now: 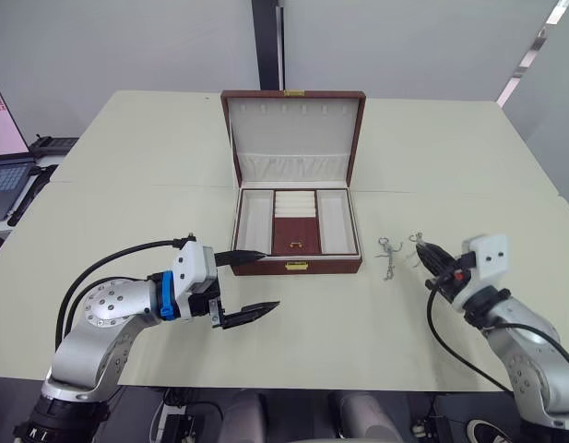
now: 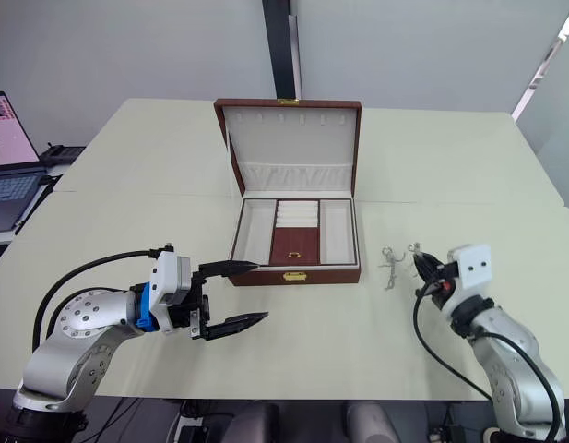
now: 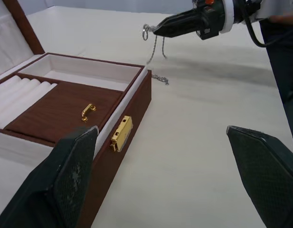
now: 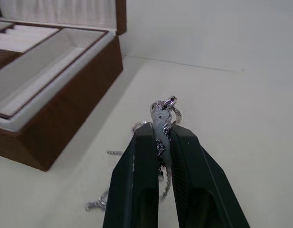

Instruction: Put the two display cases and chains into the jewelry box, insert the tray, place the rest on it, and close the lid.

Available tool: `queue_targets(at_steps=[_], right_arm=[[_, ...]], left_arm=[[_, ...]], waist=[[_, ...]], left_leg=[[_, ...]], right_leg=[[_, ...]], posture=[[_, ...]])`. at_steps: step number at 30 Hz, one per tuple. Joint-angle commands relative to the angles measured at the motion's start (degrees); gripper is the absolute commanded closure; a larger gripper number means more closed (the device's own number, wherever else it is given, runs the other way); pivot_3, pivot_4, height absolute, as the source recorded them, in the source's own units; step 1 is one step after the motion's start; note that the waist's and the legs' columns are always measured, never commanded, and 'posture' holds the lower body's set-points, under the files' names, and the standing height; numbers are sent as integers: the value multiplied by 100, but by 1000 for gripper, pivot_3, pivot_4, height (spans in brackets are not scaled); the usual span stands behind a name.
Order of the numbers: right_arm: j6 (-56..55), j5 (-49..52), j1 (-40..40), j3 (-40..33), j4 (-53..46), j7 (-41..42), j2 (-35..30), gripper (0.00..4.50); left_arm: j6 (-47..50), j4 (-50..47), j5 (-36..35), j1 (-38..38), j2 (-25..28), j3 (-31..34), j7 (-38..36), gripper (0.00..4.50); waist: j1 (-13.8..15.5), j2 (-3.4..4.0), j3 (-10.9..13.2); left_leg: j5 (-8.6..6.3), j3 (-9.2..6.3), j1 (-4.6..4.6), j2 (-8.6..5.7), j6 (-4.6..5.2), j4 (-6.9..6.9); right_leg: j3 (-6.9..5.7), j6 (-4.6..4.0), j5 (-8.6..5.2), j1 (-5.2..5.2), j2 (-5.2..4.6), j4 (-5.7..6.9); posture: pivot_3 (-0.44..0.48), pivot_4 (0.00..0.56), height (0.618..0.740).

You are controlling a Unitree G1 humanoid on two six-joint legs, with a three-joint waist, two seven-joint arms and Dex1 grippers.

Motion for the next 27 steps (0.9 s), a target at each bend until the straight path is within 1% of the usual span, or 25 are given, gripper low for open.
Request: queue_targets(at_steps=[1,6,9,12,16,21,27], right_arm=[[205,334,-500,84,-264,173,-156,4377],[459,494,-1381,524,-52,321,-137,4377],[469,467,-2119,938,361,376,134,4377],[358,378,-2584,1223,788,493,356,4377],[195,276,-2983,1561,1229,712,550,4378],[-8,87,-3474,2087,1744,953,943,4378],[-228,-143,-3859,2458,2217,1129,1370,4378]], left_arm=[[36,-302,-124,125,-34,291,257,0],[-29,-383,-98,485,-86,544,534,0],[-70,-491,-112,847,-164,823,761,0],[-105,-579,-108,1132,-262,1034,957,0],[-172,-671,-75,1443,-431,1245,1185,0],[-377,-762,2,1920,-738,1439,1453,0],[-537,-936,56,2293,-936,1504,1651,0]], waist=[[13,0,0],[15,1,1],[-22,1,1],[-15,1,2],[15,1,2],[6,1,2],[-12,1,2]], left_leg=[[0,-2,-1,0,0,-1],[0,-4,-3,0,0,-1],[-1,0,-3,0,1,-2],[-1,-4,-3,1,1,-3],[-1,-2,-7,0,1,-4],[-1,0,-8,1,1,-3],[-1,-2,-8,4,1,-4]], right_leg=[[-1,0,0,0,0,0],[-4,-1,0,0,0,-4],[0,-1,0,-2,-1,-6],[-4,-2,0,-4,-1,-4],[-6,-3,0,-5,-5,-8],[-8,-3,0,-6,-9,-10],[-9,-4,0,-12,-5,-2]], posture=[[0,150,740],[0,150,740],[0,150,740],[0,150,740],[0,150,740],[0,150,740],[0,150,740]])
